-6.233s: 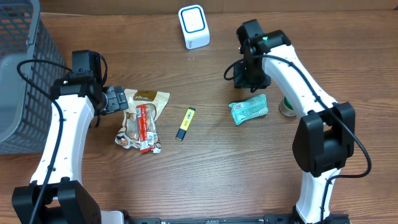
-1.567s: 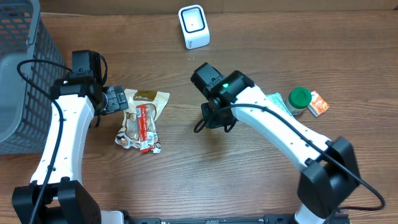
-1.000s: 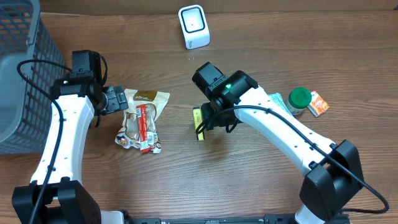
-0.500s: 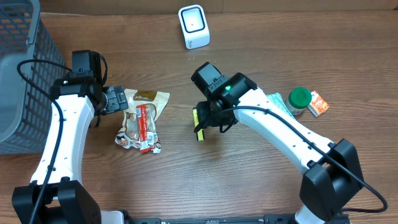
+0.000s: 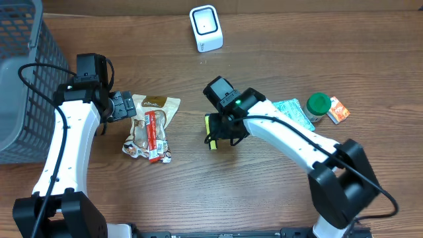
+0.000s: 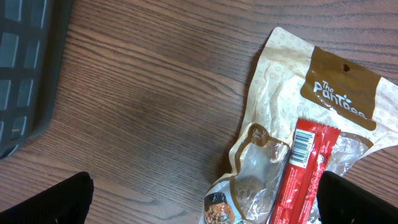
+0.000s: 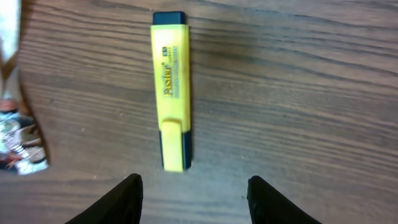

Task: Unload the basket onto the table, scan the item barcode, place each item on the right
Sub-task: 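Lift the yellow highlighter with the right gripper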

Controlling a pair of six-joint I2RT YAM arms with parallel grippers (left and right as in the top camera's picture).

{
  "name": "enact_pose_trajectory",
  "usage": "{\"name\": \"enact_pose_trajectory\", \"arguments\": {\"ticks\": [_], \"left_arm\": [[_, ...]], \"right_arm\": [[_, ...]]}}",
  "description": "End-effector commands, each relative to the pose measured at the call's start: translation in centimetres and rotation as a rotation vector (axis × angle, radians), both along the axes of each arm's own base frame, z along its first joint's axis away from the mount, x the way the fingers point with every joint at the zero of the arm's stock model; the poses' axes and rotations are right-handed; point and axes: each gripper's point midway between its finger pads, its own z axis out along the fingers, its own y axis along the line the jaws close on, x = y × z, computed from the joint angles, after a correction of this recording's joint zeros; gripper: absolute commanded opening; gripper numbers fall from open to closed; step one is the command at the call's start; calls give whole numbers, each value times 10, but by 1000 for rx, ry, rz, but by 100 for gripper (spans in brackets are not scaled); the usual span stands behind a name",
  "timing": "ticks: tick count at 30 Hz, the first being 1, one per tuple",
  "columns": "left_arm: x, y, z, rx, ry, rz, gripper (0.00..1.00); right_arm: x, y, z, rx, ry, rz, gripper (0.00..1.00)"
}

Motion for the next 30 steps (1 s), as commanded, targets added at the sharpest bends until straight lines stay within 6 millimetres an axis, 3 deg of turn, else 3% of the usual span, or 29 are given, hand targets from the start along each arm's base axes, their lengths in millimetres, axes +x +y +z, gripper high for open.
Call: {"name": "enact_pose_trajectory", "arguments": {"ticks": [1, 11, 17, 20, 26, 30], "left_arm": [[1, 2, 0, 8, 0, 8, 100], [2, 2, 0, 8, -1, 8, 100], [1, 2, 0, 8, 0, 8, 100], [1, 2, 0, 8, 0, 8, 100], [1, 2, 0, 8, 0, 8, 100], [1, 2, 0, 8, 0, 8, 100]], "right_arm": [[-3, 4, -20, -21, 31, 2, 55], [-12, 26, -58, -45, 54, 56, 53], [-11, 27, -59, -49, 52, 50, 48], [-12, 26, -59, -51, 54, 50, 39], [-11, 27, -58, -47, 50, 50, 37], [-6, 14, -59, -75, 54, 23, 36]]}}
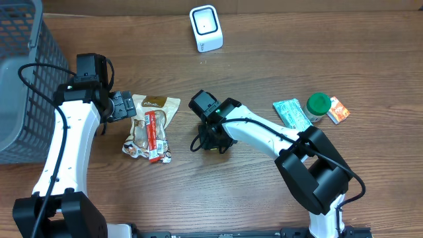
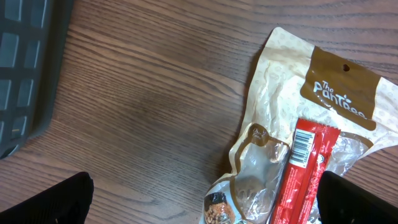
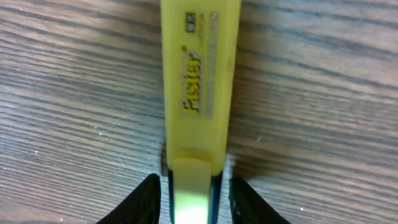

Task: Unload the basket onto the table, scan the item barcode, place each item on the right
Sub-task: 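Lift the yellow highlighter with the right gripper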

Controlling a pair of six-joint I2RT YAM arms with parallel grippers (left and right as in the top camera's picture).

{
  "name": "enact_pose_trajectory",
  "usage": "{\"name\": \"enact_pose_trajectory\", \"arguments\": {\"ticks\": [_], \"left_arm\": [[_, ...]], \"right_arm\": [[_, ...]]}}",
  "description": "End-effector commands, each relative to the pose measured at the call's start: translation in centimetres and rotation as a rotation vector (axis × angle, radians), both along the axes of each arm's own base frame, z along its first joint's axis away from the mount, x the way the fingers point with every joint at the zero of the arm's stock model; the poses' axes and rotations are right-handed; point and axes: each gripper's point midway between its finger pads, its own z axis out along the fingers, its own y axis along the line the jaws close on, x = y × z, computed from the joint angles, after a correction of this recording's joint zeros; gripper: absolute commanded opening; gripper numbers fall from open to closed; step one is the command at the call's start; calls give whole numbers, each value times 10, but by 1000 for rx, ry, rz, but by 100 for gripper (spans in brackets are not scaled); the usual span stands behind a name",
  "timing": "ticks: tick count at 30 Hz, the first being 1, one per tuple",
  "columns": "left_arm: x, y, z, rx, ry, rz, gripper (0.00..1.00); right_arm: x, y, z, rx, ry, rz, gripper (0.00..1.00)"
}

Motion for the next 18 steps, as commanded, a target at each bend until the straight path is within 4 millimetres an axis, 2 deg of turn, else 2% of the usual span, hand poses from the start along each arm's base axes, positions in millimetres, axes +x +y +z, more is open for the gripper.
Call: {"name": "enact_pose_trajectory", "arguments": {"ticks": [1, 5, 9, 16, 18], "left_arm": [[1, 2, 0, 8, 0, 8, 100], [1, 2, 0, 8, 0, 8, 100], [1, 3, 0, 8, -1, 10, 100], [1, 3, 0, 8, 0, 10, 100], [1, 3, 0, 8, -1, 10, 100]], "right_arm": [[8, -16, -2, -39, -6, -34, 36], [13, -33, -2, -92, -14, 0, 36], [16, -45, -2, -152, -38, 1, 28], [20, -46, -2, -166, -60, 26, 27], [19, -46, -2, -166, -59, 25, 24]]}}
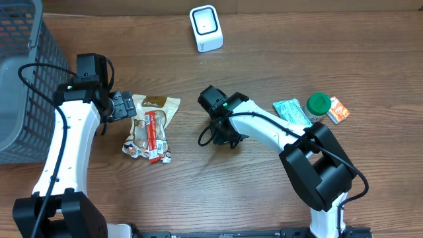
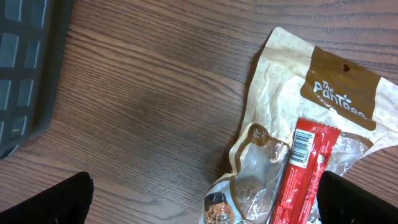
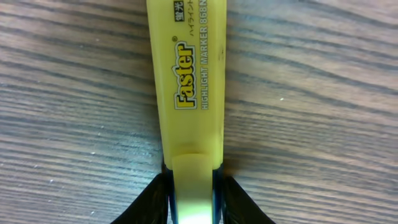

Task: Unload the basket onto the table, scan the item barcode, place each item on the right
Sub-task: 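Lift the yellow highlighter with the right gripper, then carry the highlighter to the white scanner and hold it there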

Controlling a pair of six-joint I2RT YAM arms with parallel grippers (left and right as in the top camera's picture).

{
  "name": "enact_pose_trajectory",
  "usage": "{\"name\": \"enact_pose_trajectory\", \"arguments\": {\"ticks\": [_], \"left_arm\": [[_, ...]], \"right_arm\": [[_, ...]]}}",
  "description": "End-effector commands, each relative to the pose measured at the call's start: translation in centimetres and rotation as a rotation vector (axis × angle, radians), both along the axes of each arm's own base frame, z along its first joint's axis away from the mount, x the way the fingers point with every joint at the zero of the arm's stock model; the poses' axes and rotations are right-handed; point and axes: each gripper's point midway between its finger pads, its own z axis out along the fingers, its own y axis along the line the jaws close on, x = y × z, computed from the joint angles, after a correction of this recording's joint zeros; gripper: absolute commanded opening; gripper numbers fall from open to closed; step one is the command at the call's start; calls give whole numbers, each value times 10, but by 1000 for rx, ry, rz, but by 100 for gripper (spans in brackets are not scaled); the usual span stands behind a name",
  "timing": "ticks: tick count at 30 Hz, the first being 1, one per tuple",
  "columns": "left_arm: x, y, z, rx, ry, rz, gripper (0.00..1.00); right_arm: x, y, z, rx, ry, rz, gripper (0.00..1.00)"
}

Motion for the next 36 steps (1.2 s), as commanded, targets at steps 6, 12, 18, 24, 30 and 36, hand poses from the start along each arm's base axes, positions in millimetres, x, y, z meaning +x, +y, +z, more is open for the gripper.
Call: {"name": "enact_pose_trajectory", "arguments": {"ticks": [6, 12, 18, 24, 30, 36], "left_arm": [[1, 3, 0, 8, 0, 10, 100], [1, 3, 0, 8, 0, 10, 100], [1, 3, 0, 8, 0, 10, 100], [1, 3, 0, 8, 0, 10, 100], [1, 3, 0, 8, 0, 10, 100], [1, 3, 0, 8, -1, 10, 100]], "right_arm": [[27, 4, 27, 1, -77, 1, 18], [58, 7, 108, 27, -132, 13, 17], [82, 5, 199, 99, -250, 21, 17], [117, 5, 255, 198, -424, 46, 8], [158, 17, 257, 172, -566, 148, 9], [211, 22, 232, 29, -699, 225, 9]]}}
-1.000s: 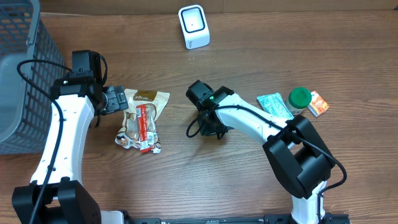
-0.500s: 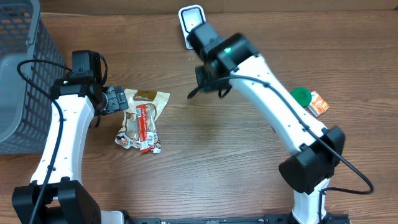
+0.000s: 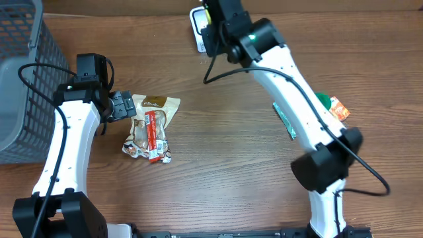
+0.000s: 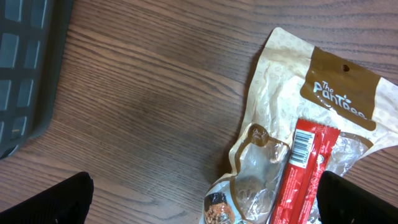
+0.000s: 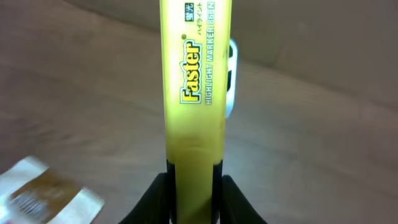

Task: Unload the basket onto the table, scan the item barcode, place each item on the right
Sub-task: 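Carry the highlighter to the white scanner and hold it there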

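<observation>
My right gripper is shut on a yellow "Faster" highlighter, held lengthwise and raised off the table. In the overhead view that gripper hangs at the far edge, over the white barcode scanner, which it partly hides. The scanner shows blurred just behind the highlighter in the right wrist view. My left gripper stands open and empty beside the snack bag. Its fingers straddle the bag's lower left edge.
A grey mesh basket fills the left edge. A red bar lies on the snack bag. At the right lie a green packet, a green-capped bottle and a small orange box, partly behind my right arm.
My right gripper, then down on the table shut on the highlighter, now holds it lifted at the far side in front of the scanner. The left arm has not moved.
My right gripper first stood open above the highlighter lying mid-table. Then its fingers were low around the pen's end, then closed on it. Now the pen is off the table, up by the scanner. The left gripper stayed open by the snack bag throughout.
</observation>
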Controlling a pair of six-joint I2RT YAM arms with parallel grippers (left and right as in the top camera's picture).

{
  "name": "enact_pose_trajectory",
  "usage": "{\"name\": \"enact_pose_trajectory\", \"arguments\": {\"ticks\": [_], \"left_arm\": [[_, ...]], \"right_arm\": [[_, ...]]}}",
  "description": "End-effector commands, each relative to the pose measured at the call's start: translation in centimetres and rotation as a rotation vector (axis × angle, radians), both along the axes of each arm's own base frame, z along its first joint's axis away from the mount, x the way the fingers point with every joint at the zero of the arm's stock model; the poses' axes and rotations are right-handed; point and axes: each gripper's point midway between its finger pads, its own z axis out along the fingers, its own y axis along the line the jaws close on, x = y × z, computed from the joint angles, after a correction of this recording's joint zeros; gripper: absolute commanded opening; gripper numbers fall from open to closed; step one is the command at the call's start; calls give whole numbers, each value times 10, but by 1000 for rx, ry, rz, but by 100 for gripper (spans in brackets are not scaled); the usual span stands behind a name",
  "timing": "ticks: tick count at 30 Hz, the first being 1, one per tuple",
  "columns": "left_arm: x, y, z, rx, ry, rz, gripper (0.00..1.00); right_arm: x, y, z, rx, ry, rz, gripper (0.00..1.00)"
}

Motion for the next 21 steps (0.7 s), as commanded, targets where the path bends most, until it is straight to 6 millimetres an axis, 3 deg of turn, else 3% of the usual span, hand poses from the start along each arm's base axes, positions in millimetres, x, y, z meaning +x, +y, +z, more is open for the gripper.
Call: {"name": "enact_pose_trajectory", "arguments": {"ticks": [1, 9, 12, 18, 21], "left_arm": [[1, 3, 0, 9, -1, 10, 100], [1, 3, 0, 9, -1, 10, 100], [1, 3, 0, 9, -1, 10, 100], [1, 3, 0, 9, -1, 10, 100], [1, 3, 0, 9, -1, 10, 100]], "right_arm": [[35, -3, -27, -162, -84, 9, 9], [78, 1, -75, -231, -139, 12, 4], [93, -6, -99, -242, -135, -9, 4], [109, -14, -132, -254, -125, -23, 4], [115, -9, -153, -289, -118, 59, 4]]}}
